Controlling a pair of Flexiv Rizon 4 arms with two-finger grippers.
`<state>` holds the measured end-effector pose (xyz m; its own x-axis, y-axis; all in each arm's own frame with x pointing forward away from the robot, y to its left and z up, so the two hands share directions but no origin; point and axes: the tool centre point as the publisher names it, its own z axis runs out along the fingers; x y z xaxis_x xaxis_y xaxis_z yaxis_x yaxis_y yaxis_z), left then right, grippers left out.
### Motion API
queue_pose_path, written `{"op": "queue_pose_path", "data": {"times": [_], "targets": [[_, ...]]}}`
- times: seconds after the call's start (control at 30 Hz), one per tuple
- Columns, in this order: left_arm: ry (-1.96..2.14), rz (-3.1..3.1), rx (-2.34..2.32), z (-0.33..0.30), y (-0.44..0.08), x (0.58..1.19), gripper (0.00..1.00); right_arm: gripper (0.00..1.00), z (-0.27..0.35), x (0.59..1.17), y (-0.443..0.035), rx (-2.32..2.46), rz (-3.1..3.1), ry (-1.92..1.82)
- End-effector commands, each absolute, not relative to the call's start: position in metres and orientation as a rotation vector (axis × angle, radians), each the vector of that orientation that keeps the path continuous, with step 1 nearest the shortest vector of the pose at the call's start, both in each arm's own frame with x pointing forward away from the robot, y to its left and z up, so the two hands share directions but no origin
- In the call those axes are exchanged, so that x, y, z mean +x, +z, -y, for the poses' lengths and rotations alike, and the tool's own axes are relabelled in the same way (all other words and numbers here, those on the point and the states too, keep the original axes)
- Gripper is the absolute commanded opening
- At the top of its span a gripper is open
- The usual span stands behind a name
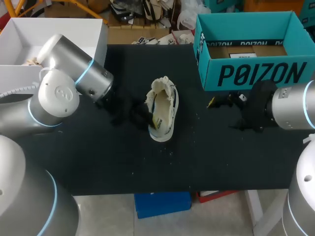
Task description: Take the shoe out of the shoebox, open the shoe tongue, remove and reinsert the insole, then place the shoe into the shoebox
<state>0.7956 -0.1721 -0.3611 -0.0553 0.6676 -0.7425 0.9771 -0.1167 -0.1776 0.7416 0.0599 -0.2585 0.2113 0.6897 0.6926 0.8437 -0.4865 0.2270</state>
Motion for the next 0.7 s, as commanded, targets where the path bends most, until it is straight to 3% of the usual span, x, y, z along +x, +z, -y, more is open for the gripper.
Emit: {"op": "queue_pose_path", "data": {"times": [0.03, 0.7], "targets": [[-1.024, -1.741, 1.763, 0.171, -0.363, 0.800, 0.00, 1.00, -0.060, 0.742, -0.258, -2.279, 1.468, -1.134], [-0.979, -1.841, 1.559, 0.183, -0.369, 0.839, 0.00, 1.00, -0.060, 0.742, -0.258, -2.279, 1.468, -1.134]]}}
